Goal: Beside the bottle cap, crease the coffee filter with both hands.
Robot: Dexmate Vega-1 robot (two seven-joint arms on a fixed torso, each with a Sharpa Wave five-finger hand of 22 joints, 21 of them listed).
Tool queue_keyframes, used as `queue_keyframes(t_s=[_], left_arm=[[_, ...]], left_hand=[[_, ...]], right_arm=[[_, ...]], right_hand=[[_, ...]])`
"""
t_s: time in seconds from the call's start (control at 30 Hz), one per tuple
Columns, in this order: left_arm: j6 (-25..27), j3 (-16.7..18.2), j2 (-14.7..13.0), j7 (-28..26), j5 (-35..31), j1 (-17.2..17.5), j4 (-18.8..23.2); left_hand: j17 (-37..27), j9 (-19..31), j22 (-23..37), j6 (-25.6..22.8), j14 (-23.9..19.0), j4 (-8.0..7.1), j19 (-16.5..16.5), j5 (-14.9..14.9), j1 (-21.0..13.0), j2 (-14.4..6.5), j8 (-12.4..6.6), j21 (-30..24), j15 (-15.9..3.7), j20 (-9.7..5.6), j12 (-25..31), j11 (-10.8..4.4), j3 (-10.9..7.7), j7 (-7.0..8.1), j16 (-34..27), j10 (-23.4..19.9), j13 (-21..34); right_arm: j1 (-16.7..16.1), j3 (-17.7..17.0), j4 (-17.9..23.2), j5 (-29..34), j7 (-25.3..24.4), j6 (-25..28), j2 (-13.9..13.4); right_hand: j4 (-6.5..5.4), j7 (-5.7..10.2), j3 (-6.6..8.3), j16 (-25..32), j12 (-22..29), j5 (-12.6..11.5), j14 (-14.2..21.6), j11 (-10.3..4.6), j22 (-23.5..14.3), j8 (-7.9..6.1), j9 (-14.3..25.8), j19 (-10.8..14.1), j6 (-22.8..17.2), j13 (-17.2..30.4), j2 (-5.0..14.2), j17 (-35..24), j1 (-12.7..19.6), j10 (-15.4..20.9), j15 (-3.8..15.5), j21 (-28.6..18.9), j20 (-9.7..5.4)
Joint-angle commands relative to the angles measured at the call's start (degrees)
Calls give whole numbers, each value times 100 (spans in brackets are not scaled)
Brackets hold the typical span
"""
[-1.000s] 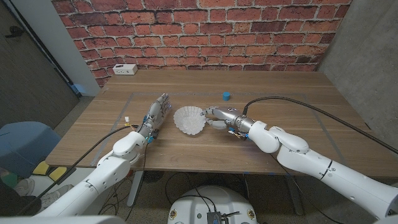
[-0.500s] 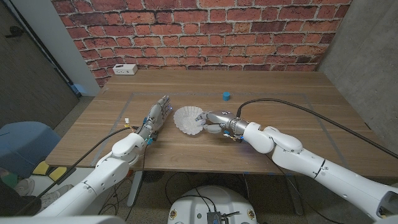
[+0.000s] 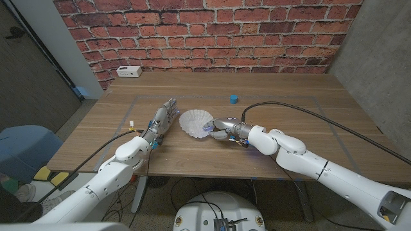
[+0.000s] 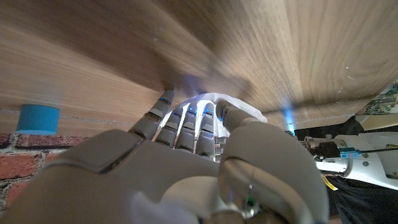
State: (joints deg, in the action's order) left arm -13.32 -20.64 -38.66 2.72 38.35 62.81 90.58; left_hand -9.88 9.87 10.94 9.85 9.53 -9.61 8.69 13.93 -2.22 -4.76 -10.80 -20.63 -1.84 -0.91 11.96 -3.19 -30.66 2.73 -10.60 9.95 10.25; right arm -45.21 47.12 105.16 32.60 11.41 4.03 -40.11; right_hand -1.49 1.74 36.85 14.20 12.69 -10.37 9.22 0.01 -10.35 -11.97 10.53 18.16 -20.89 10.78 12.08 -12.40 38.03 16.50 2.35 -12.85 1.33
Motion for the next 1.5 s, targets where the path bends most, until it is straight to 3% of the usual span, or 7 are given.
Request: queue_keyframes(t_s=[0.03, 0.37, 0.6, 0.7, 1.0, 1.2, 1.5], left_arm=[[65, -49, -7, 67, -4, -101, -7], [-120, -198, 143, 190, -101, -167, -100], [-200, -543, 112, -112, -963, -241, 71], [-147, -650, 134, -20, -995, -295, 80], [-254, -860, 350, 314, -885, -462, -114], [-105, -998, 290, 103, -1329, -581, 25], [513, -1194, 78, -550, -2354, -734, 509]], left_hand=[[-8, 12, -5, 128, 517, -12, -23, -17, -34, -466, -2, 22, 11, 18, 5, 35, -56, -55, -6, 372, 18], [-7, 11, -5, 57, 432, -7, -66, -25, -34, -454, -12, 20, -4, 15, 27, -6, -61, -21, -23, 275, 17], [0, 9, -8, 18, 394, 19, -89, -31, -57, -450, -9, 26, -10, -5, 25, -25, -78, 5, -16, 234, 14], [3, 8, -10, 41, 398, 31, -64, -32, -78, -464, 11, 46, -18, -10, 12, -51, -99, 19, -2, 237, 14], [-9, 7, -7, 636, 459, 1, -27, -48, -61, -442, 152, 102, -50, -34, -49, -51, -105, 122, 31, 309, 16], [-14, 6, -2, 957, 663, -5, 296, -68, -18, -376, 116, 264, -67, -83, -121, -106, -61, 169, 69, 546, 17], [-14, 0, 6, 986, 747, 18, 684, -96, 66, -144, 65, 451, -86, -155, -92, -122, 101, 206, 48, 575, 17]], right_arm=[[181, 164, -294, -150, 306, 313, 81], [296, 250, -415, -262, 373, 451, 86], [393, 306, -539, -341, 388, 471, 114], [421, 325, -576, -361, 373, 473, 118], [498, 377, -678, -403, 340, 428, 120], [507, 380, -704, -442, 305, 386, 95], [489, 350, -710, -512, 266, 365, 43]], right_hand=[[-29, -51, -22, 37, -32, 12, 66, 32, -5, 2, 24, 82, -39, 25, -56, -8, 7, 45, 47, -17, 10], [-40, -67, -52, 39, -36, 16, 78, 51, -5, 9, 24, 105, -64, 25, -63, -8, -4, 66, 18, -22, 26], [-47, -79, -69, 37, -43, 16, 79, 49, -5, 23, 25, 111, -56, 25, -60, -9, -9, 67, 12, -22, 16], [-50, -82, -74, 34, -47, 16, 73, 57, -5, 27, 25, 110, -54, 25, -59, -10, -11, 62, 7, -20, 17], [-57, -94, -91, 27, -60, 15, 64, 67, -5, 42, 25, 103, -47, 26, -55, -10, -13, 49, 4, -14, 17], [-57, -104, -98, 24, -65, 13, 65, 60, -6, 47, 25, 105, -51, 26, -52, -10, -10, 50, 0, -13, 10], [-55, -115, -107, 22, -65, 10, 71, 66, -5, 50, 26, 114, -67, 26, -50, -8, -3, 68, -6, -13, -1]])
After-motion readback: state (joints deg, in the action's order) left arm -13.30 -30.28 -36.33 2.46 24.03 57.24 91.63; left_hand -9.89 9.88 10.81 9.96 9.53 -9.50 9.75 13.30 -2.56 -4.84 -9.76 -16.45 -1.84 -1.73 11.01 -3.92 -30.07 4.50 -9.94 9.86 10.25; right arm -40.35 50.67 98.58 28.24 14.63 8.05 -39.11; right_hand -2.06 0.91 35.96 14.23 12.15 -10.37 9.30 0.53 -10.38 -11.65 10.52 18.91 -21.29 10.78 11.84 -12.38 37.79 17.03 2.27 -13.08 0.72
